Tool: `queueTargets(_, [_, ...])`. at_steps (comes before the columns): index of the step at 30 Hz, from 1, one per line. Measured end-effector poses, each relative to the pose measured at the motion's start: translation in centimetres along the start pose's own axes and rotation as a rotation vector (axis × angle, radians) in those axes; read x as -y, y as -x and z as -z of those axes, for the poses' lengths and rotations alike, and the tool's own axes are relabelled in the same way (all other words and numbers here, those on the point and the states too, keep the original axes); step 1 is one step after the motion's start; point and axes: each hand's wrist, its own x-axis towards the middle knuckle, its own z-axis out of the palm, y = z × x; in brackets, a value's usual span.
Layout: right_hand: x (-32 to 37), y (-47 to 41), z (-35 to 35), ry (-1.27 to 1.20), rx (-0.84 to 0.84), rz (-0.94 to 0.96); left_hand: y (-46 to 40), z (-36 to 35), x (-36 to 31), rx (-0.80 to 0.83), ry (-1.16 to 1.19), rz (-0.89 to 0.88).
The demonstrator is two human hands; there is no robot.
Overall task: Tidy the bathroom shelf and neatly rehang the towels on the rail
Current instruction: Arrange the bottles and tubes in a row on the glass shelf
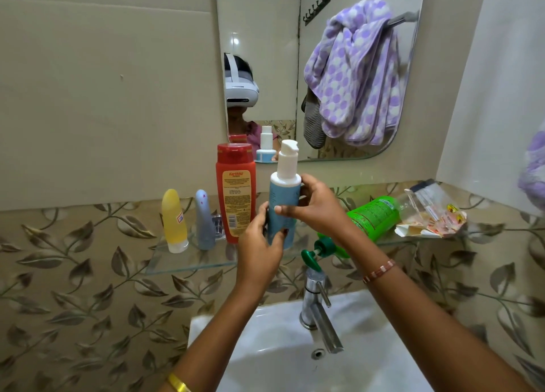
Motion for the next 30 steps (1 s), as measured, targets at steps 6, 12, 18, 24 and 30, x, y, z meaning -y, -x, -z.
queueTargets(6, [-0.6,-1.1,-0.6,0.014,-0.039,-0.052,1.0,0.2,0.9,-0.025,-0.051,0.024])
queueTargets(12, [-0.8,-2.1,-1.3,0.045,-0.040,-0.099,0.7,0.2,0.8,-0.012,-0.056,0.048])
queueTargets(18, [-0.8,-1.7,-1.3,0.032,-0.025,-0.116,0.9,0.3,0.6,-0.019,-0.027,0.062])
queueTargets(24, [-0.7,-0.5,1.1,-0.003,-0.085,-0.130,2.9,0.5,0.6,-0.116,0.123,0.061])
queueTargets(30, [-0.6,1.9,5.8,0.232,0.136,-0.091,4.6,-1.2,0.5,-0.064,0.276,0.134])
